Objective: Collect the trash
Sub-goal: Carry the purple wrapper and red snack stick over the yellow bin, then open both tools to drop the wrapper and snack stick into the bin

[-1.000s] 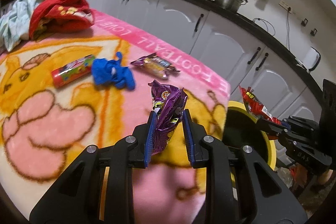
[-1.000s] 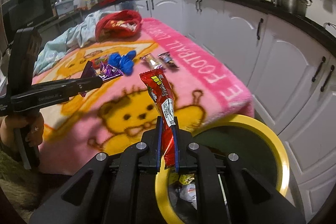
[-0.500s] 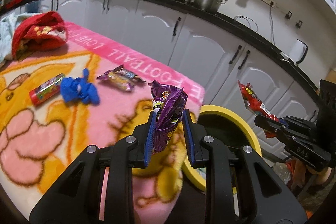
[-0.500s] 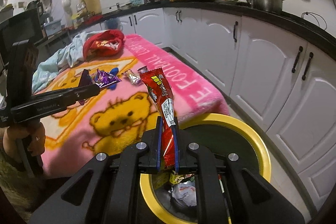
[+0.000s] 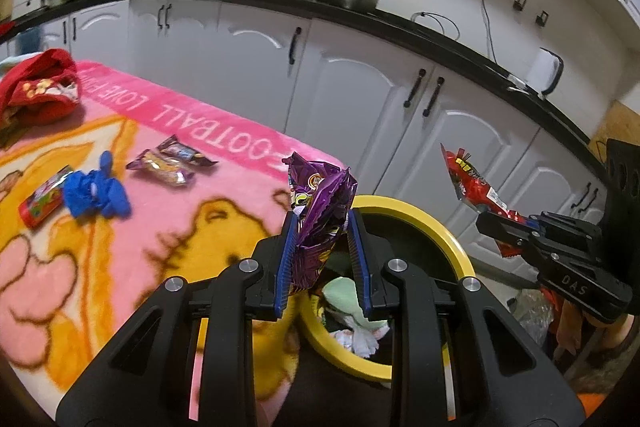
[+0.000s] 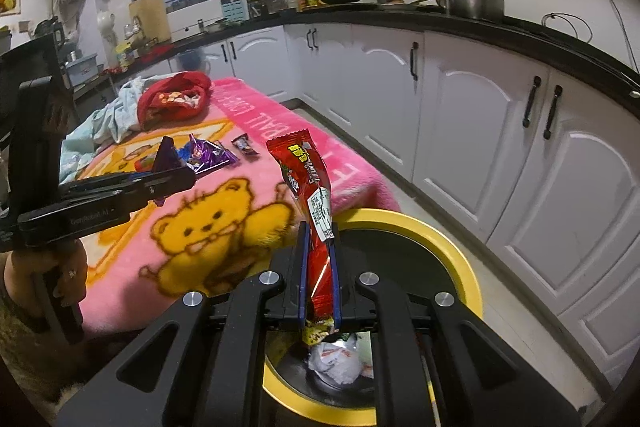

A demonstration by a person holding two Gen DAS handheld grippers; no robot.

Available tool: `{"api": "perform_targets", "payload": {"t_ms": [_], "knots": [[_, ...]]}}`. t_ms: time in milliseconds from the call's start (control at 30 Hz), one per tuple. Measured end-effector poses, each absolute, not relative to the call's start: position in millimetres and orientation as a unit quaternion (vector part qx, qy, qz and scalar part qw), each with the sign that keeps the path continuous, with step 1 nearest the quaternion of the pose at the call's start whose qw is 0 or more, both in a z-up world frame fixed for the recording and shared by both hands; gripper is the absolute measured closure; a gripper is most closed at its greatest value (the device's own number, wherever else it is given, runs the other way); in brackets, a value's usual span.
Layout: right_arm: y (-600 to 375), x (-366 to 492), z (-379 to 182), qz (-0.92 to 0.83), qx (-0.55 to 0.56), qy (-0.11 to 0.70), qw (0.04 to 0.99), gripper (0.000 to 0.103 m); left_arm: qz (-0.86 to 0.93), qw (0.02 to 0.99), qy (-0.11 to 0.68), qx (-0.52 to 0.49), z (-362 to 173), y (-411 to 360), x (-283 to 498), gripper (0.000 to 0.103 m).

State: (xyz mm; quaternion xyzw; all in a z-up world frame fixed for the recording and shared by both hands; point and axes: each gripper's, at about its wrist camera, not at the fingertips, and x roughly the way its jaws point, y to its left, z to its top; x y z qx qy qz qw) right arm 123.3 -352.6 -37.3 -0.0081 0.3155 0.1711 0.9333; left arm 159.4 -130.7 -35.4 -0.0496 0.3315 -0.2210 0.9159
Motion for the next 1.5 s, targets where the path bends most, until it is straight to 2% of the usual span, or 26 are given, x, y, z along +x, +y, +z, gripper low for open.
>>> {"api": "perform_targets", "payload": {"t_ms": [1033,1500], "knots": [[-404,125,-89,0.112,0.028,0.379,0.918,0.094,-0.278,0.881,0.383,-0.004,-82,-202,170,0.084],[-410,133,-106,0.104,0.045,0.403,0.908,0.087,-0.279,0.874,0.398,0.012,-97,-211,174,0.082]]}}
